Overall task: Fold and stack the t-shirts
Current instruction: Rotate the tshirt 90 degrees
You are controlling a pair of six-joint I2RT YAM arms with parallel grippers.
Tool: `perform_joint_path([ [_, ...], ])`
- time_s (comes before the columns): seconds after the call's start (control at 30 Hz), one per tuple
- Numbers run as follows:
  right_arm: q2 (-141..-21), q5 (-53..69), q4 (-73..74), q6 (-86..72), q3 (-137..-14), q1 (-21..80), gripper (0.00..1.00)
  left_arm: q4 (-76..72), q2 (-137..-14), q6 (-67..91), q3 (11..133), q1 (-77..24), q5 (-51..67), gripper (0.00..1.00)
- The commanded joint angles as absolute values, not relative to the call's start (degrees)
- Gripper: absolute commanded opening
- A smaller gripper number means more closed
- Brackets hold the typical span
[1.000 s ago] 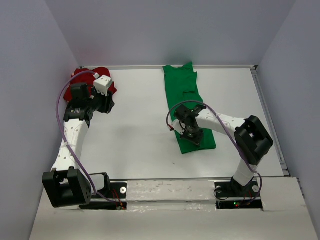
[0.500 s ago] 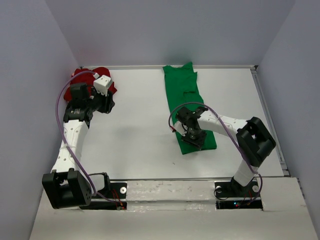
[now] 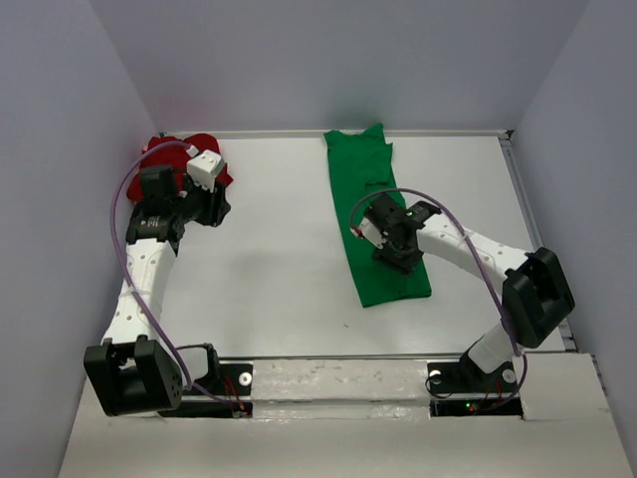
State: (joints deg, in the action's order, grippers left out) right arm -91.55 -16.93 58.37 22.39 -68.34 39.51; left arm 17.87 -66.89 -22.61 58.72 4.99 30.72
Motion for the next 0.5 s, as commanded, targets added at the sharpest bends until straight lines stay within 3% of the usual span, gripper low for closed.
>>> perform_joint_path([
  [0.0, -88.0, -23.0, 53.9, 24.0, -70.8, 34.1, 0.59, 19.1, -66.4, -23.6, 59.3, 5.3, 35.3, 0.51],
  [0.07, -87.8, -25.0, 50.1, 25.1, -70.2, 28.9, 0.47, 19.5, -66.9, -23.9, 59.6, 4.9, 35.1, 0.51],
  [0.1, -87.9, -24.5, 46.8, 25.6, -70.1, 26.9, 0.34, 19.5, -67.1, -23.9, 59.9, 4.8, 34.2, 0.51],
  [0.13, -88.4, -22.3, 45.8, 26.2, -70.4, 25.3, 0.03, 19.7, -67.7, -23.9, 60.1, 4.7, 33.8, 0.51],
  [0.3, -92.8, -14.0, 47.1, 23.7, -77.4, 21.9, 0.00, 20.0, -68.0, -24.1, 60.7, 4.7, 33.6, 0.51],
  [0.47, -95.2, 9.7, 55.8, 22.9, -87.2, 21.9, 0.00, 19.9, -67.6, -24.2, 60.2, 4.7, 32.8, 0.51],
])
